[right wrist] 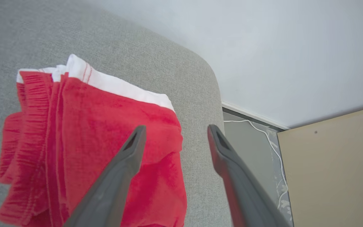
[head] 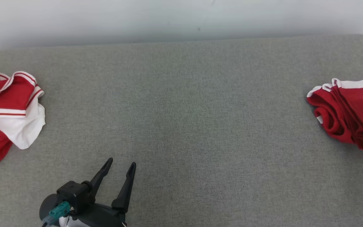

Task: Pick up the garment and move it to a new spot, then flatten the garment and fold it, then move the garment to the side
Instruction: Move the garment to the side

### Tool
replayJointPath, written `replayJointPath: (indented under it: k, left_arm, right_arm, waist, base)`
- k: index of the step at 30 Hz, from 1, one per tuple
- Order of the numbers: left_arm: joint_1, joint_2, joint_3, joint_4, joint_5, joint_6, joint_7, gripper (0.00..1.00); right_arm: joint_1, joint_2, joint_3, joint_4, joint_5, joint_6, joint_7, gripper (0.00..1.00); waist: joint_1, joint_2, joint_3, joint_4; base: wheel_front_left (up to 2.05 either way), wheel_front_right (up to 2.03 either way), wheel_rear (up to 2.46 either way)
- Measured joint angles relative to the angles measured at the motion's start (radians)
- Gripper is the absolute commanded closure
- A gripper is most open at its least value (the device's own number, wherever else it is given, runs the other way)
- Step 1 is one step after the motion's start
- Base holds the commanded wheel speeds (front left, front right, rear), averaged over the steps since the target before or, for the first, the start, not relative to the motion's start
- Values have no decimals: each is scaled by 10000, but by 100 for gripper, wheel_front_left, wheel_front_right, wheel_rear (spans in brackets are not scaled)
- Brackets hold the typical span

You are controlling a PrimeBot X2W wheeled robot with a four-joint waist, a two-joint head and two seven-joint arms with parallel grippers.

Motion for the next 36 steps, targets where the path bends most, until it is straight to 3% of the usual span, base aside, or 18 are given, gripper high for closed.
replayJointPath:
  k: [5,11,17,26,36]
  left_arm:
    - [163,-117,59,79,-40,92,-105,0]
    - [570,-253,286,169,-77,311,-215,0]
    - [894,-359,771,36,-10,825,-236,0]
    - [1505,-562,1741,-330,447,1250,-268,0]
    - [1994,-326,2650,-311,489,1624,-268,0]
  right_arm:
    - [132,337,-809,190,-73,0,-1158,0]
    - [969,1206,-1768,161,328,0,-2704,0]
    - [1700,1975,-2261,-506,679,0,-3636,0]
    - [3500,3342,-3285,-2702,878,0,-3969,0]
    - [5751,5118,-3919,-4984,642,0,-3258,0]
  waist:
    - [0,0,-438,85]
    - [-1,-1,-1273,199]
    - [-2,-1,-2023,217]
    - [-2,-3,-2715,329]
    - [-2,-3,-3089,423]
  base:
    - [0,0,0]
    - [0,0,0]
    - [0,0,0]
    - [0,0,0]
    - [0,0,0]
